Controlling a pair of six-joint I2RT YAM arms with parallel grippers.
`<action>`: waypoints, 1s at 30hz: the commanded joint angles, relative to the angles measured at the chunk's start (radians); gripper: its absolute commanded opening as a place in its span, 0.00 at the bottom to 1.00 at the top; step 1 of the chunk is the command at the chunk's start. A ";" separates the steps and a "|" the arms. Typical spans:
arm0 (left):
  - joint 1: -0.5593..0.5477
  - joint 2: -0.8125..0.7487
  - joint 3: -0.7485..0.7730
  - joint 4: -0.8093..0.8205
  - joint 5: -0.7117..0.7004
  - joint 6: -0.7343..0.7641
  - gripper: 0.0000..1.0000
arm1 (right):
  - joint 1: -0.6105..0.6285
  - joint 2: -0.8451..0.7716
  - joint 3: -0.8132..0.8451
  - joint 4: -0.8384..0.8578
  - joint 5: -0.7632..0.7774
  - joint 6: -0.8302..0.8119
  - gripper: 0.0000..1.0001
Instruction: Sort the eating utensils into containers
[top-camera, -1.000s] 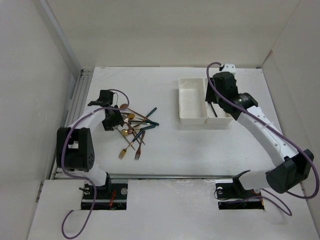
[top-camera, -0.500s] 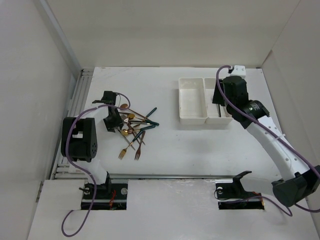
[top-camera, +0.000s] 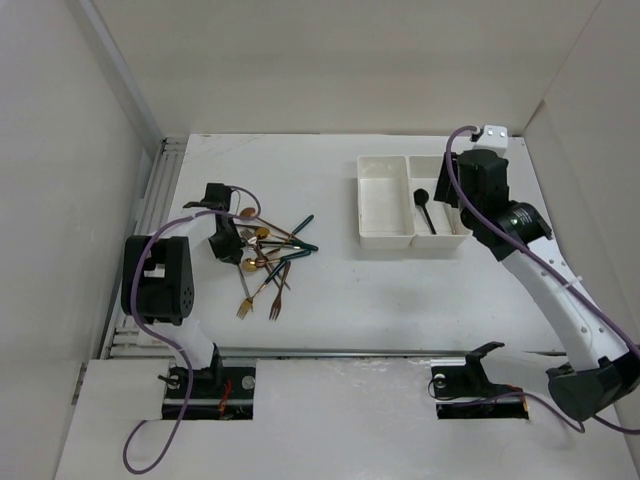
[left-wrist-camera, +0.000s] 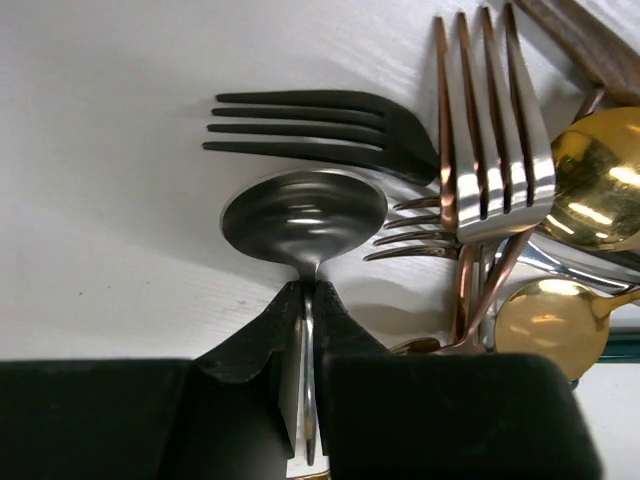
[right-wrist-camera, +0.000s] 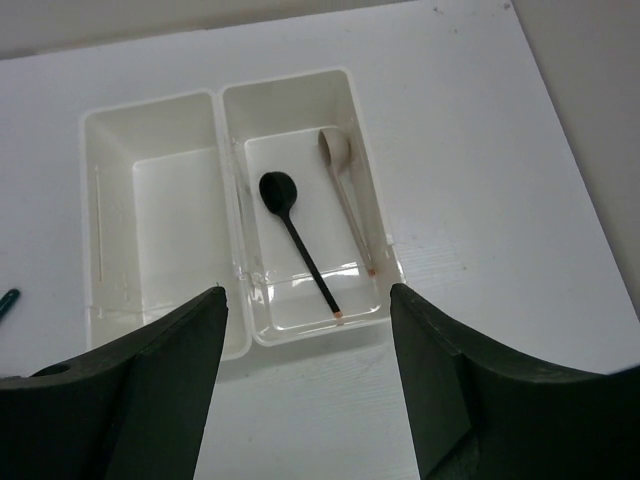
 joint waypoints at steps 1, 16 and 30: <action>0.004 0.106 -0.016 -0.021 0.058 -0.006 0.00 | -0.005 -0.058 0.053 0.000 0.035 -0.001 0.72; 0.138 -0.004 0.450 -0.112 0.044 0.132 0.00 | 0.217 0.158 0.119 0.227 -0.475 -0.013 0.78; 0.041 -0.293 0.568 -0.020 0.210 0.083 0.00 | 0.392 0.787 0.719 0.453 -1.005 -0.006 0.88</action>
